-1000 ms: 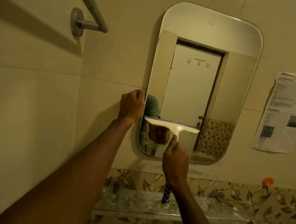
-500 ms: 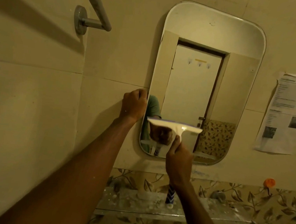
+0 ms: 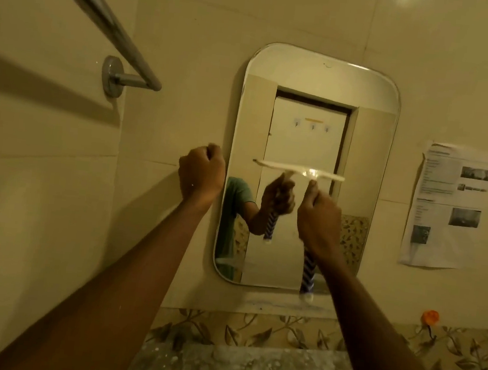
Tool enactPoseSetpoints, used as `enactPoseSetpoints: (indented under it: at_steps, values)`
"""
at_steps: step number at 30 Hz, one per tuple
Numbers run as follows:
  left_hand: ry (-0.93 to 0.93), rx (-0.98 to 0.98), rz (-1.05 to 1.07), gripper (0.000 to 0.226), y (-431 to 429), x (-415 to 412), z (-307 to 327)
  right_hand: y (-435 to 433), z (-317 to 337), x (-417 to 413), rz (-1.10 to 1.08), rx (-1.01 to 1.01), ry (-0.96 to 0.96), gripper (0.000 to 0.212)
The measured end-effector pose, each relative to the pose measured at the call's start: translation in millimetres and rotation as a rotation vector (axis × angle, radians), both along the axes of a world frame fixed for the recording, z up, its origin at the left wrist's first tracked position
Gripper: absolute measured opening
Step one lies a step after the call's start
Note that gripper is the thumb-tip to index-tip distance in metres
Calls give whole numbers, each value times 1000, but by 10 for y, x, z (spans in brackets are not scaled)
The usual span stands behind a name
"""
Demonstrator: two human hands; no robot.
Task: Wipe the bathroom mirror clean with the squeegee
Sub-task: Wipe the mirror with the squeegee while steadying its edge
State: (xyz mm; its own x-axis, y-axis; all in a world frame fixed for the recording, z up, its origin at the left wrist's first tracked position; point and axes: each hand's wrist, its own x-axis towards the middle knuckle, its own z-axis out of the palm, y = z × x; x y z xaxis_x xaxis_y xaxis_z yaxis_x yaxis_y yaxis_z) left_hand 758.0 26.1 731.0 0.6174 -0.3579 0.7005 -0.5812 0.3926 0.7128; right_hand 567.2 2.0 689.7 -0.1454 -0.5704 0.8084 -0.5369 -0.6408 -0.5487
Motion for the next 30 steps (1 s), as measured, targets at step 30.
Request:
enactPoseSetpoints:
  at_steps: [30]
  values:
    - [-66, 89, -63, 35, -64, -180, 302, 65, -926, -316, 54, 173, 94, 38]
